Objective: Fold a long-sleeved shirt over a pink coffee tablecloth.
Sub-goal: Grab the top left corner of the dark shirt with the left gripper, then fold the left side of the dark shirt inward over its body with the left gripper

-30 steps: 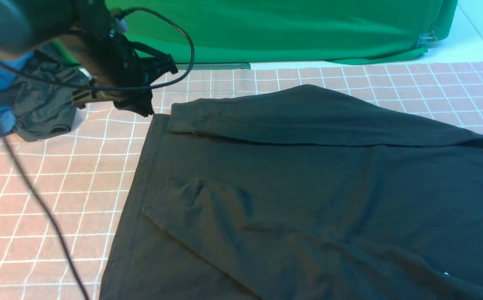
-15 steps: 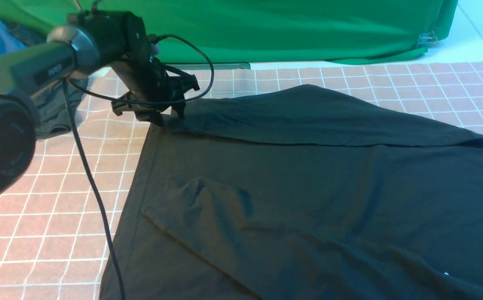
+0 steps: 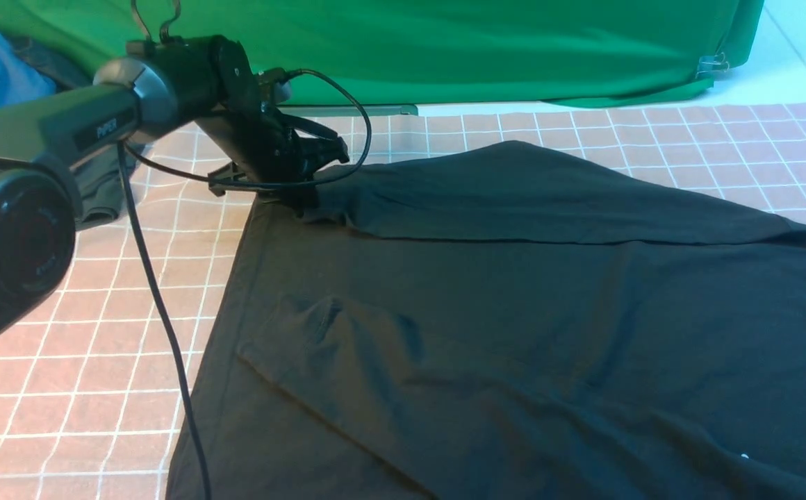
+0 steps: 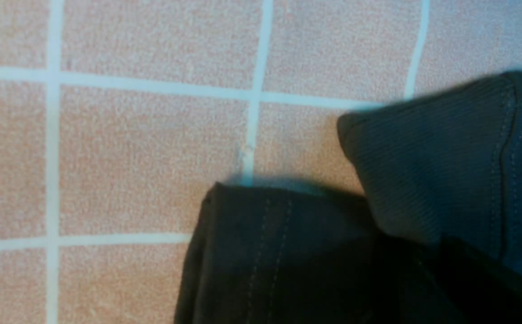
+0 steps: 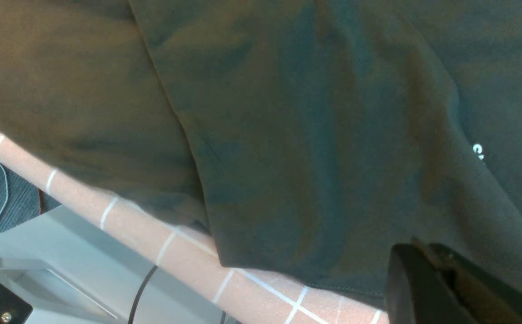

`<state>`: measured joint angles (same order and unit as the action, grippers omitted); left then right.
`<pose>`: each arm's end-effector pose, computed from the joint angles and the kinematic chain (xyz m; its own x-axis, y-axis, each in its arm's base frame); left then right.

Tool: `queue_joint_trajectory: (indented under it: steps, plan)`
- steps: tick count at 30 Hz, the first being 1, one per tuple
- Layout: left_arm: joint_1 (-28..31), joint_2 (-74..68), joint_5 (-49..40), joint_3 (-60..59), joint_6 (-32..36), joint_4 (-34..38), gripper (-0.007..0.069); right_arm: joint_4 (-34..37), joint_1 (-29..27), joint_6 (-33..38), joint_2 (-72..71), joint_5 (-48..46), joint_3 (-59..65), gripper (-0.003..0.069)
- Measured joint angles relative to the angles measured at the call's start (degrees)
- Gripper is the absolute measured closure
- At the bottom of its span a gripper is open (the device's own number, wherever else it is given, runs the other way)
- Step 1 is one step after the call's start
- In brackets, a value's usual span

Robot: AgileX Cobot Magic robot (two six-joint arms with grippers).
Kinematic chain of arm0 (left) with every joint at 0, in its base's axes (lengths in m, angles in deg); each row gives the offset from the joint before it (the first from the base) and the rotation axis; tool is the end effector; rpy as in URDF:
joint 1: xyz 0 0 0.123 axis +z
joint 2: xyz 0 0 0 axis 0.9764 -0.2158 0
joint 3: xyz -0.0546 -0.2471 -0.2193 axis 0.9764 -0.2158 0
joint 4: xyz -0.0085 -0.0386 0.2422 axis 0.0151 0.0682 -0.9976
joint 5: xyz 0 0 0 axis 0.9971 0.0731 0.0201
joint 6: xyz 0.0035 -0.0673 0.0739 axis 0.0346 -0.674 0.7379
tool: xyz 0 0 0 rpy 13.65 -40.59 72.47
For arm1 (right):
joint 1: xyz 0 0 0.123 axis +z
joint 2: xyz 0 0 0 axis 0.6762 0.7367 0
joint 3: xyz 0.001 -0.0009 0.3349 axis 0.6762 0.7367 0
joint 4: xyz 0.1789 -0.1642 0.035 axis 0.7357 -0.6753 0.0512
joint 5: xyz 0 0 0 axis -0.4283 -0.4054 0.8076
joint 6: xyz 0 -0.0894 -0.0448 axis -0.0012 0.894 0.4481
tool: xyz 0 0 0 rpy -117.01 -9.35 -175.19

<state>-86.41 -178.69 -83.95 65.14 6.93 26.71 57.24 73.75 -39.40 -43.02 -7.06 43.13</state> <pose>0.5202 -0.0939 0.1979 -0.9124 -0.1554 -0.3787 -0.0678 0.9698 -0.2345 0.0550 0.0391 0.3180 -0.7754 -0.3658 -0.5147 -0.4727 0.8767 0.0890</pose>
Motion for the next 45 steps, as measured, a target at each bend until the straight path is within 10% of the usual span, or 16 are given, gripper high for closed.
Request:
queue_joint_trajectory:
  steps: [17,45]
  plan:
    - [-0.1,14.6,-23.6,4.8,1.6,-2.3,0.0576,0.0,0.0,0.5,0.0,1.7,0.0,0.0623]
    - [-0.7,30.7,-23.7,-27.6,-6.7,-4.5,0.0576,0.0,0.0,0.7,0.0,7.4,0.0,0.0623]
